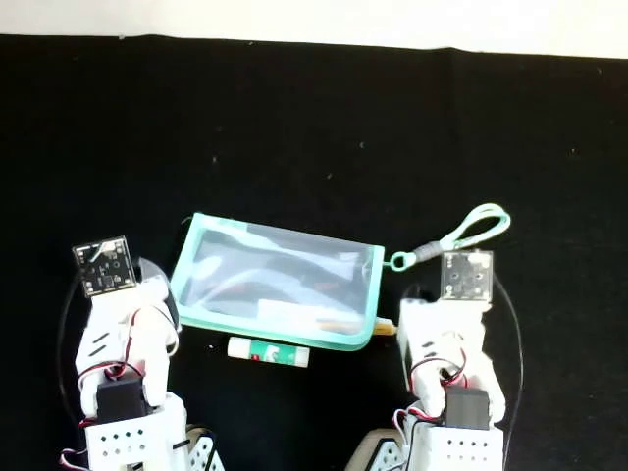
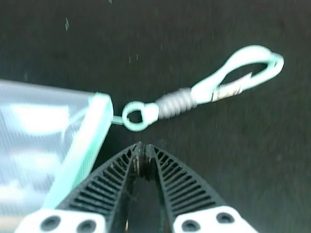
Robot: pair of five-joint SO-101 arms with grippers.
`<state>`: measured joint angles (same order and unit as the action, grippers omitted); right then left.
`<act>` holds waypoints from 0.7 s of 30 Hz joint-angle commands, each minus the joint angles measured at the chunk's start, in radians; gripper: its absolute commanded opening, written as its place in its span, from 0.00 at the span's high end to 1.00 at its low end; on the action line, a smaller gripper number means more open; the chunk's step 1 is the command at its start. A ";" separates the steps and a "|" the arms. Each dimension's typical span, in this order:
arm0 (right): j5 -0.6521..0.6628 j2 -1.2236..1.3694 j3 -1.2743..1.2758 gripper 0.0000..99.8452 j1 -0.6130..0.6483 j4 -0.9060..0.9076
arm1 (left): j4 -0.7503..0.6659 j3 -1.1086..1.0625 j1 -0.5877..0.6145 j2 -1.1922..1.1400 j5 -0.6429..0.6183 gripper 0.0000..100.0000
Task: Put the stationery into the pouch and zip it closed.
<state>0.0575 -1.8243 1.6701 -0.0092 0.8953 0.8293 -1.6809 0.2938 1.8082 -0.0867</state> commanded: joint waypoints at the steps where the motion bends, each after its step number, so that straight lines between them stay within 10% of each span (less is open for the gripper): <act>1: 0.014 -0.008 0.124 0.99 -0.004 -0.059 | -0.026 0.015 -0.016 0.005 -0.008 0.99; 21: 0.006 -0.007 -0.576 0.99 -0.004 0.443 | 0.370 0.550 -0.018 -0.001 -0.008 0.99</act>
<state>0.0575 -1.8320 1.2144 -0.0077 1.2758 1.1515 -1.2298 0.2938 1.8144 -0.0867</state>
